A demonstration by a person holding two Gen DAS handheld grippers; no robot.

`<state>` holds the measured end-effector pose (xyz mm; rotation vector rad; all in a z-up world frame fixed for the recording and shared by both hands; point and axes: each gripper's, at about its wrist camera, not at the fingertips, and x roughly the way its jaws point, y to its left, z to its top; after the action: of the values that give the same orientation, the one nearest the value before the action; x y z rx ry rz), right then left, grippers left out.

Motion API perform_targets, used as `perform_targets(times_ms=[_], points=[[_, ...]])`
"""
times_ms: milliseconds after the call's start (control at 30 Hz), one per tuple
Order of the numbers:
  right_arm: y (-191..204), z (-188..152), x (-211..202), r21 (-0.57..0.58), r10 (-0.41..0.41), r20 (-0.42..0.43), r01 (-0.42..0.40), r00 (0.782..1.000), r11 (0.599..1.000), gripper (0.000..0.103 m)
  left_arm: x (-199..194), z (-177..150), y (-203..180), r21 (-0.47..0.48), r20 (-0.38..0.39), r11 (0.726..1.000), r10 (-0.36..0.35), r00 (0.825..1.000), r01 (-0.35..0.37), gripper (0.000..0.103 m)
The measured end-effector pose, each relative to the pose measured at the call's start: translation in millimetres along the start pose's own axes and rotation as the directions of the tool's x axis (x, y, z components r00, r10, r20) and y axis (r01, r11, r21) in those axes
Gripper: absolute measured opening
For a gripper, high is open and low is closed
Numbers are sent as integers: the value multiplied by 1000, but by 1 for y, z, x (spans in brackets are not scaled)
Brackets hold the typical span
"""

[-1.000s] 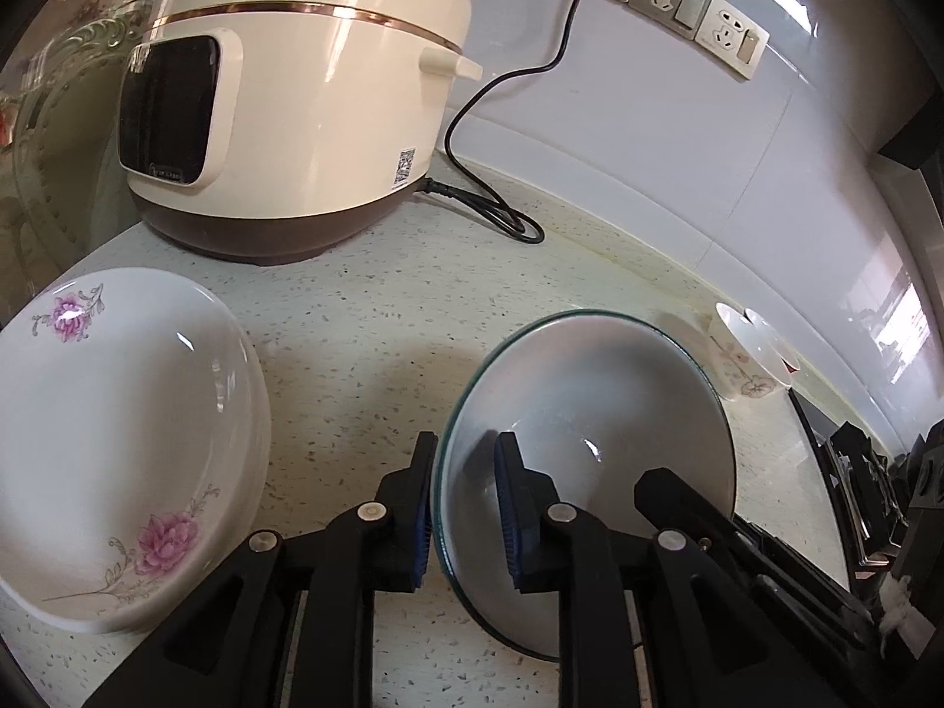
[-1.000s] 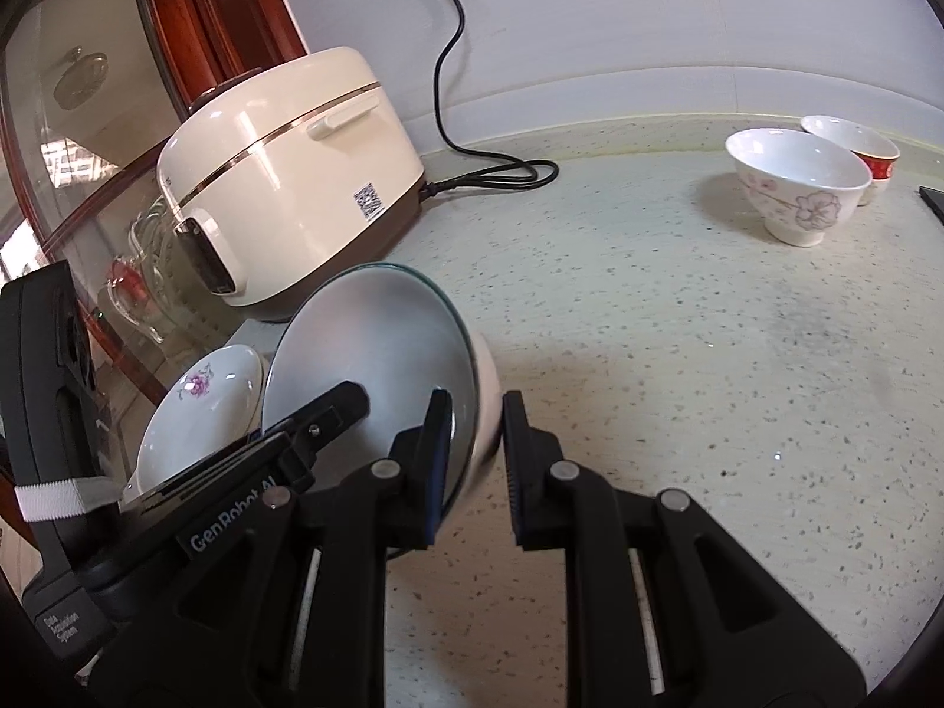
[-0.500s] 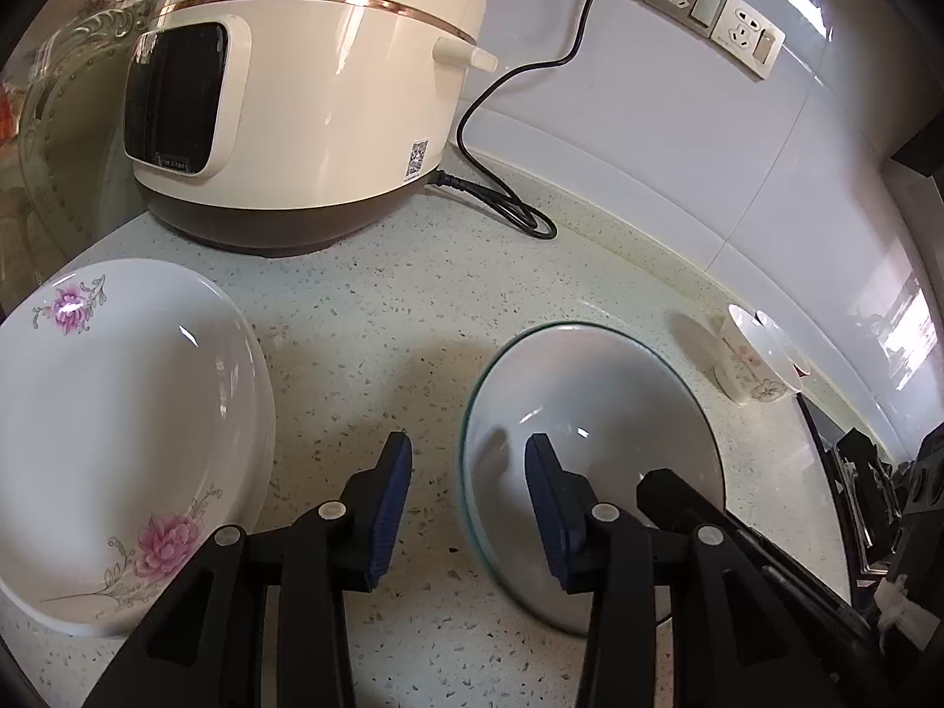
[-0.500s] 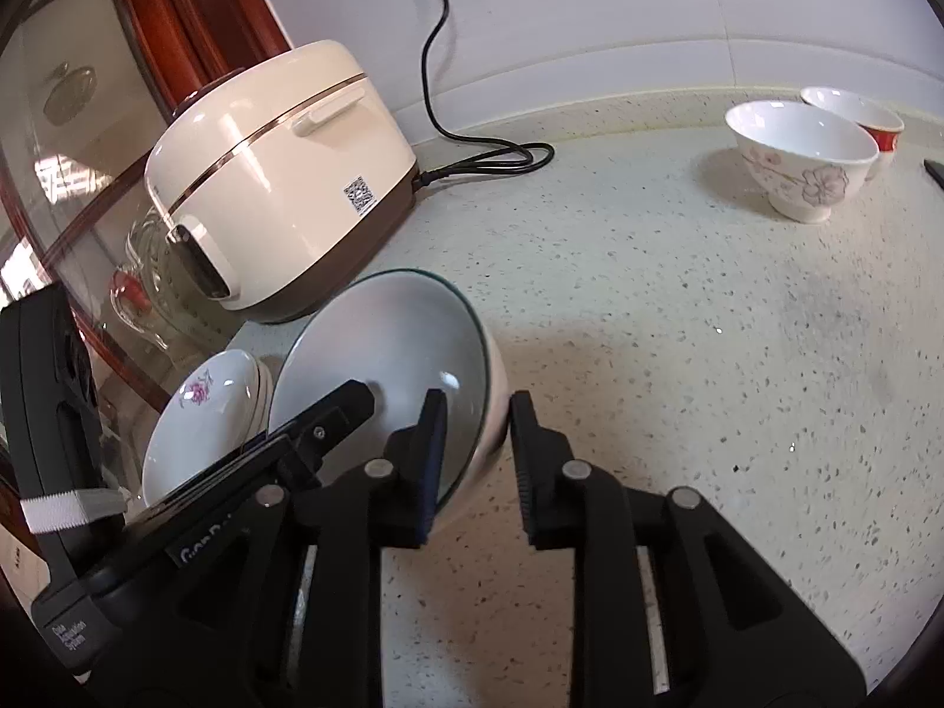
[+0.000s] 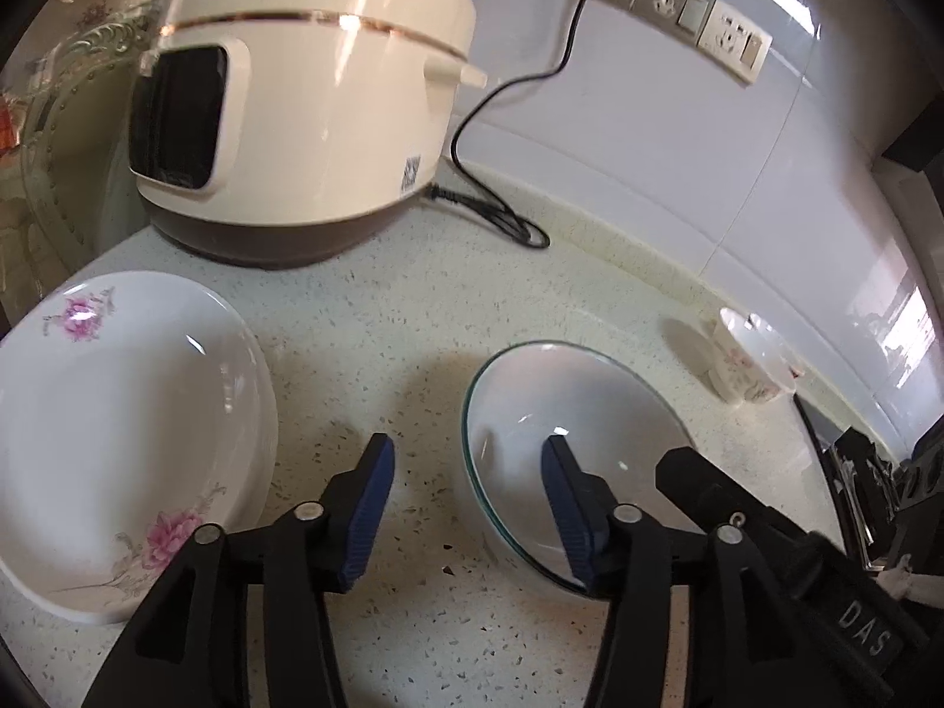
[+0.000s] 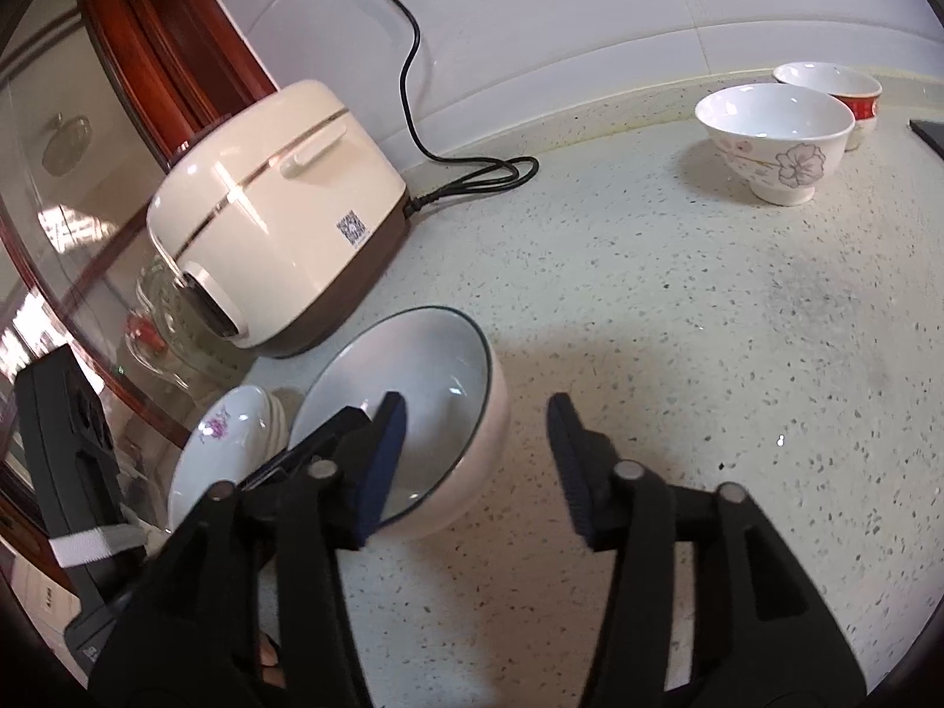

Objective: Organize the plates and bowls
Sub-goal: 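Lower the bowl onto the countertop and open both grippers, then move both grippers back to the flower-pattern white bowl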

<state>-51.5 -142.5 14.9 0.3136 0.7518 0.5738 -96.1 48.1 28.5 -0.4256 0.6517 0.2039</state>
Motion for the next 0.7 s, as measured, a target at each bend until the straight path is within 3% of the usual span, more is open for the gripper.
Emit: perform_targets(times_ms=[33, 133, 200, 300, 400, 500, 567, 700], points=[[-1, 0, -2, 7, 12, 4, -12, 1000, 1000, 61, -7, 0, -1, 4, 25, 1000, 9, 1000, -9, 66], [-10, 2, -12, 36, 56, 20, -57, 998, 998, 67, -28, 2, -12, 51, 113, 999, 3, 994, -9, 74], [-23, 5, -21, 49, 43, 33, -45, 998, 998, 72, -43, 3, -26, 113, 176, 993, 10, 984, -30, 83], [-50, 14, -36, 85, 12, 32, -15, 999, 996, 73, -61, 4, -46, 174, 266, 983, 13, 964, -61, 88], [-82, 26, -58, 122, 8, 62, -15, 998, 992, 75, -65, 10, -67, 210, 301, 977, -17, 954, -49, 100], [-117, 49, -75, 173, -81, 94, 64, 992, 983, 81, -55, 23, -100, 251, 277, 968, -90, 957, 19, 103], [-145, 69, -79, 244, -148, 99, 121, 984, 962, 82, -35, 36, -130, 285, 186, 950, -185, 965, 127, 103], [-187, 106, -72, 360, -213, 87, 168, 973, 918, 83, 13, 54, -177, 299, 49, 933, -225, 973, 200, 103]])
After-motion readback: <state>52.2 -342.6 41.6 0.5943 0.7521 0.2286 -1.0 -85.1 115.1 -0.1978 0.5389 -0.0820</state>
